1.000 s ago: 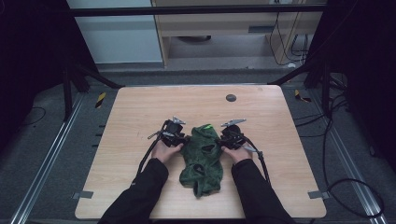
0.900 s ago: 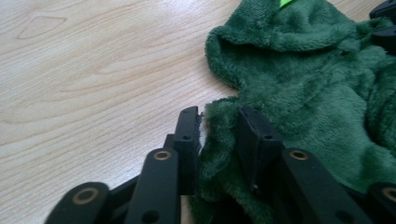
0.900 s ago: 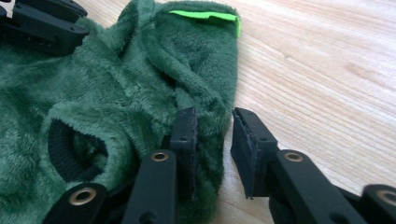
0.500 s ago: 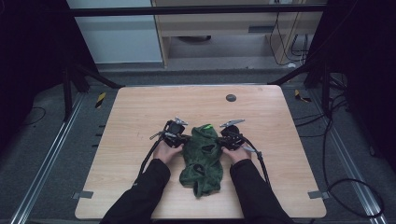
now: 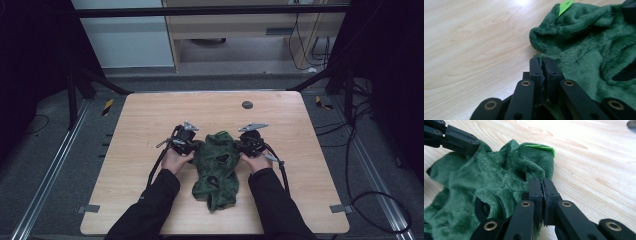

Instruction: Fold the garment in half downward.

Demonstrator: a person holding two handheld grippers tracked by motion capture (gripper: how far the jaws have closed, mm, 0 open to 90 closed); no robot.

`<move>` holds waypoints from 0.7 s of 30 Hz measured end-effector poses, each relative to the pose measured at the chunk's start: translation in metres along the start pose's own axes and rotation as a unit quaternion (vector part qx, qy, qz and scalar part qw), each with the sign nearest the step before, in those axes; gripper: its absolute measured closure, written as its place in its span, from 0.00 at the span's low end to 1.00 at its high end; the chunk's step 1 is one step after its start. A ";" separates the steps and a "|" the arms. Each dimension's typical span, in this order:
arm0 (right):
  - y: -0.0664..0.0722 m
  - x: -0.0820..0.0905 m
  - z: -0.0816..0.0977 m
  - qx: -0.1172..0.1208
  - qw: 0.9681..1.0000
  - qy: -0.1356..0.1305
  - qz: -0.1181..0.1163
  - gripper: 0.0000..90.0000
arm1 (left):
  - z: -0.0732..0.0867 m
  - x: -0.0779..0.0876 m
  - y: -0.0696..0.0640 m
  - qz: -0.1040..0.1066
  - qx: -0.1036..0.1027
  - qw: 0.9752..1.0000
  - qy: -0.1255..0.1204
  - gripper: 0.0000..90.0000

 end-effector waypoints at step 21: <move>0.019 0.050 -0.005 0.050 0.997 -0.054 -0.027 0.97 | 0.002 0.069 -0.029 0.000 -0.056 0.997 -0.049 0.96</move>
Point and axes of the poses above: each handheld gripper's, and its own axes: x roughly backward along the jaws, z roughly out of its underside, y roughly to its left, the point moved 2 cm from there along -x, roughly forward along the jaws, and after that the axes turned 6 degrees about y, right-handed, at the moved point
